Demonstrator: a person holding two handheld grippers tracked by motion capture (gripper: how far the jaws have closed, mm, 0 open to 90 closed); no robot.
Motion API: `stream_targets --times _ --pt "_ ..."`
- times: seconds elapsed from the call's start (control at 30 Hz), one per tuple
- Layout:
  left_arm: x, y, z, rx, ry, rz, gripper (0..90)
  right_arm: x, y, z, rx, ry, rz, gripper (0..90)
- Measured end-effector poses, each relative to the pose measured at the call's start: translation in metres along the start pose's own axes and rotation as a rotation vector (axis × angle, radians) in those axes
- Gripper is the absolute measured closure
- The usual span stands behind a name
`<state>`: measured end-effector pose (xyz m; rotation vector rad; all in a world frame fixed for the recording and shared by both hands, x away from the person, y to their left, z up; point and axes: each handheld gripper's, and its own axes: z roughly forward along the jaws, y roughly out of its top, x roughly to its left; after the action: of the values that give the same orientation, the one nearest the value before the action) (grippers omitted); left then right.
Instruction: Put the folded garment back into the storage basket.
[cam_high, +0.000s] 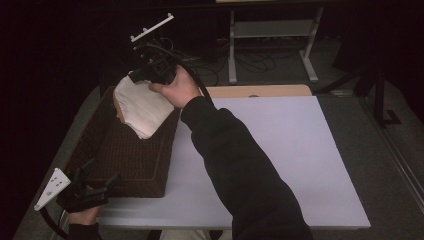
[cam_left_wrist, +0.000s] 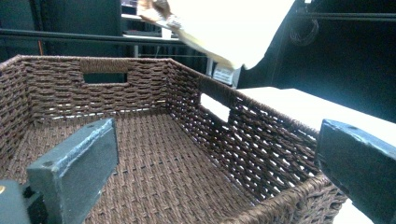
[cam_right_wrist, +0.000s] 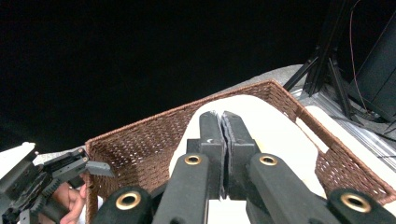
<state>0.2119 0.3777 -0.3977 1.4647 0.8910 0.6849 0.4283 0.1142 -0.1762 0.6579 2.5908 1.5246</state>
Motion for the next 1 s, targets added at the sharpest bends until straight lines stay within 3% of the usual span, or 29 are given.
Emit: stream_targets --times 1.0 --pt "0.000 0.000 0.000 -0.010 -0.005 -0.006 0.0 -0.001 -0.002 0.061 0.017 0.040 0.020 87.0"
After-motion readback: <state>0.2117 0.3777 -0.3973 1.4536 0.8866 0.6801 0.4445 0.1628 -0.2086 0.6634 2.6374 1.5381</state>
